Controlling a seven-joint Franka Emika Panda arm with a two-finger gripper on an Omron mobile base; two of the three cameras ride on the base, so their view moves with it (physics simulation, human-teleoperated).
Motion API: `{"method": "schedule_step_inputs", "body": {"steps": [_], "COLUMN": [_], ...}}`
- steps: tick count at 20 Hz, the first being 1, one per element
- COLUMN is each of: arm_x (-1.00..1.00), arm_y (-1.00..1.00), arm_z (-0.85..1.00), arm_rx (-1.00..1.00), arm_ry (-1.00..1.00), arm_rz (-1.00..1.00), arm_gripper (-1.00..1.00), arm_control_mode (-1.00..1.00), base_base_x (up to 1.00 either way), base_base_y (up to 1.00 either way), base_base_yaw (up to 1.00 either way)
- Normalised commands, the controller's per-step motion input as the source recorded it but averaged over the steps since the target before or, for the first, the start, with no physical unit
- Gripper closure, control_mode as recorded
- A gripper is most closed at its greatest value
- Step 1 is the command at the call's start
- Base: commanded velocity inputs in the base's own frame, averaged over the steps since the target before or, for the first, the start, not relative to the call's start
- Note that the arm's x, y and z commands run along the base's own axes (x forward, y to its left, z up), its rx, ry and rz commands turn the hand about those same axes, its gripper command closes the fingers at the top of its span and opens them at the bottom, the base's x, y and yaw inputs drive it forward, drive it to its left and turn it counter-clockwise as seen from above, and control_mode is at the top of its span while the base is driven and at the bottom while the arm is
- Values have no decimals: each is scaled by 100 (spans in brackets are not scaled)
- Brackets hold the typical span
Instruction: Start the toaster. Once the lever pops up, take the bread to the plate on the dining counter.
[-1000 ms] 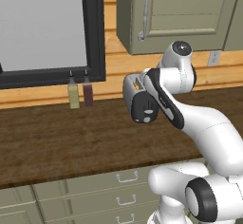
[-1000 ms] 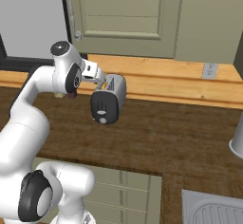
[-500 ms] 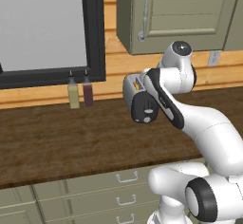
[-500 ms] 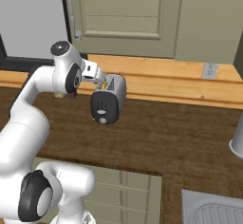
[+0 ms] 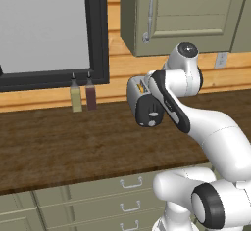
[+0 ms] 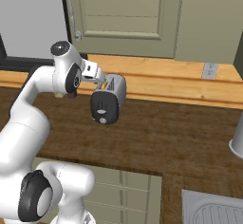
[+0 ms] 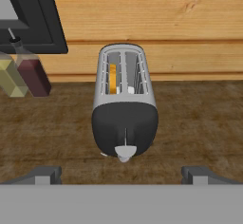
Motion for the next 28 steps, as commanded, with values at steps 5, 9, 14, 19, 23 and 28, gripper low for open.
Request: {"method": "schedule_step_inputs", "body": {"steps": [5, 9, 14, 19, 23, 28], "arm_x": [0, 0, 0, 0, 0, 0], "arm_y": [0, 0, 0, 0, 0, 0], "arm_z": [0, 0, 0, 0, 0, 0], "arm_rx": [0, 0, 0, 0, 0, 0], "arm_ry": [0, 0, 0, 0, 0, 0], "arm_rz": [0, 0, 0, 0, 0, 0], "arm_gripper": [-100, -100, -100, -100, -100, -100], "arm_control_mode": [-100, -100, -100, -100, -100, -100], "base_base_x": [0, 0, 0, 0, 0, 0], "base_base_y": [0, 0, 0, 0, 0, 0], "base_base_yaw": [0, 0, 0, 0, 0, 0]}}
